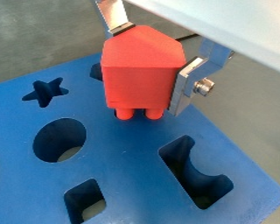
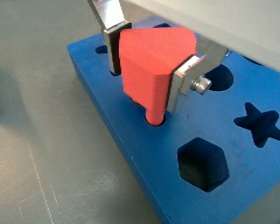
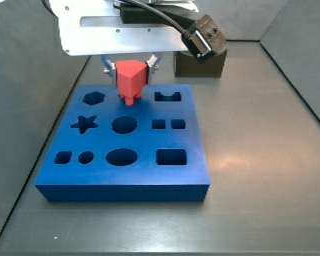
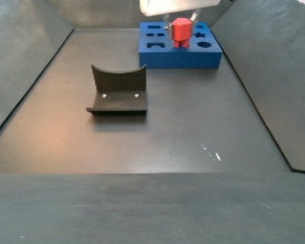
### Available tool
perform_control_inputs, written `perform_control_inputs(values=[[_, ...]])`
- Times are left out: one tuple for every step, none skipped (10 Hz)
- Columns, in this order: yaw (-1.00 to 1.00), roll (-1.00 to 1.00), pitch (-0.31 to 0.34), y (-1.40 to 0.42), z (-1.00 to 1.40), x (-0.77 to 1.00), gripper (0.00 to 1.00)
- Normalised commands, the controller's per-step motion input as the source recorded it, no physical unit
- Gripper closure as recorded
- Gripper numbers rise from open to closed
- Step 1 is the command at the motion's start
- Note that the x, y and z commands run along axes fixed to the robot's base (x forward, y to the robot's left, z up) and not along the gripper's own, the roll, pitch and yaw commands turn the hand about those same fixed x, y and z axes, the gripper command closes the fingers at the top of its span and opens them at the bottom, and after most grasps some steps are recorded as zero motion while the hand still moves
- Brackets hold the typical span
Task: Insert the 3 prong object.
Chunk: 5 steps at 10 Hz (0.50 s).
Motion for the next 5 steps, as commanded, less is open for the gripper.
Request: perform_control_inputs(values=[[0.03,0.12,-0.237,-0.11,-0.41,-0.16,1.0],[0.04,0.19,-0.206,-0.23,-0.34,-0.01,1.0],[0.0,0.14,-0.29,-0.27,-0.37,0.0,1.0],[0.0,0.08,-0.5,-0.22,-0.22,-0.32,1.0],[0.0,0.07,-0.5,-0.13,-0.12,-0.31,1.0]])
